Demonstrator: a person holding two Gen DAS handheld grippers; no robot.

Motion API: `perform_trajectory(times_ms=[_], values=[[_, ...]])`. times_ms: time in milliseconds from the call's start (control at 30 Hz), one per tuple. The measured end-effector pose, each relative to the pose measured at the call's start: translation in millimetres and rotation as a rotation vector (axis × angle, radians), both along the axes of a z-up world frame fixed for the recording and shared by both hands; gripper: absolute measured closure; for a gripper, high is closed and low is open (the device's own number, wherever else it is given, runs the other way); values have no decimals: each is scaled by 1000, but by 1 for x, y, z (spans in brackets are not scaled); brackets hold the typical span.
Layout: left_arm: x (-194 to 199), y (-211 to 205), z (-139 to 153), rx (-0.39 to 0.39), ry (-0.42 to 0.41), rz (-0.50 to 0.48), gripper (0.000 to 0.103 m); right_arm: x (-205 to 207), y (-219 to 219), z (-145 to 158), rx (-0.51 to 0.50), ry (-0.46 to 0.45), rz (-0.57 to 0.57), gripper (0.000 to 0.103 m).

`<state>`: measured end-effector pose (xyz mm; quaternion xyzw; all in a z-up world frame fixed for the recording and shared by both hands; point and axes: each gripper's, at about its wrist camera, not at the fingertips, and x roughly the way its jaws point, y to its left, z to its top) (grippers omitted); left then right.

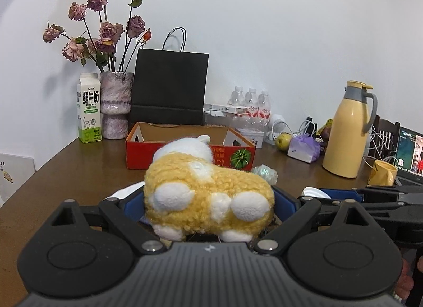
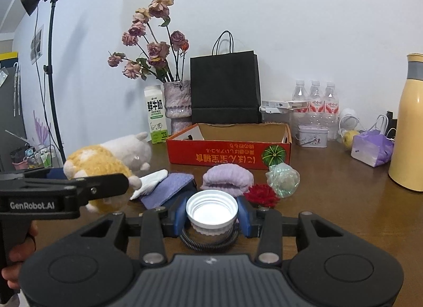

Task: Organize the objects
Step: 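Carry the plush toy and the cap over the red cardboard box with both tools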

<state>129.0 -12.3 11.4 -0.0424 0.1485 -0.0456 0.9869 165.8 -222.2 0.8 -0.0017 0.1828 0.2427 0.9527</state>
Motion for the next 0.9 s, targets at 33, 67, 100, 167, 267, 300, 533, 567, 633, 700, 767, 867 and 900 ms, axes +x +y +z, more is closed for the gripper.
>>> perform_trajectory(times_ms=[33,67,100,167,267,300,533,567,633,700,767,867,900], values=[[4,0,1,-1,-1,1,8,4,1,1,-1,-1,1,64],[7,1,2,-2,-2,-1,8,8,3,2,-2,-2,2,64],[10,1,2,-1,0,-5,8,12,4,2,-4,-2,3,64],[17,2,4,5,0,-8,8,19,7,4,-5,-4,6,64],[27,3,7,7,-2,-5,8,31,10,7,-6,-7,10,64],[30,4,8,7,-4,-3,8,36,12,8,-6,-7,11,64],[53,9,15,2,-9,14,8,64,19,12,-3,0,13,64],[56,10,15,1,-9,16,8,68,20,12,-3,1,12,64],[62,11,17,-1,-8,18,8,76,22,14,-3,2,10,64],[69,13,18,-2,-7,20,8,84,23,15,-4,2,9,64],[76,14,19,-2,-5,22,8,92,25,16,-5,3,7,64],[88,17,21,-2,-3,29,8,103,28,18,-5,4,6,64],[91,18,22,-2,-3,31,8,107,29,19,-6,4,5,64]])
